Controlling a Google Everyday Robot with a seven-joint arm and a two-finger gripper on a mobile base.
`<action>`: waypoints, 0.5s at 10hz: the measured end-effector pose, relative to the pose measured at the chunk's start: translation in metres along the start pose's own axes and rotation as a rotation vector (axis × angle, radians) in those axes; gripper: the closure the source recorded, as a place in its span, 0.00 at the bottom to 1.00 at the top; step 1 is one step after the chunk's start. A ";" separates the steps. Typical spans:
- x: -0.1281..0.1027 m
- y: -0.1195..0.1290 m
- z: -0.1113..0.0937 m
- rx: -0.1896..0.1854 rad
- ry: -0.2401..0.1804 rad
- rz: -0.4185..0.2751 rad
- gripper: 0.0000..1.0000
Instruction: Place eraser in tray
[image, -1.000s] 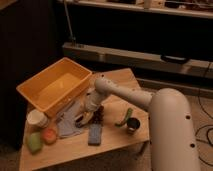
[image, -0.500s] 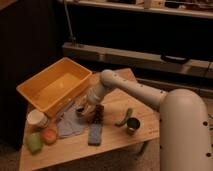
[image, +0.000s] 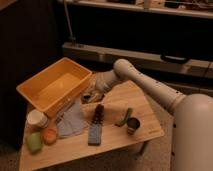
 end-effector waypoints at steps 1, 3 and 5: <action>-0.008 -0.009 0.000 0.017 -0.034 0.001 1.00; -0.024 -0.032 0.000 0.047 -0.076 -0.003 1.00; -0.053 -0.064 0.005 0.068 -0.101 -0.044 1.00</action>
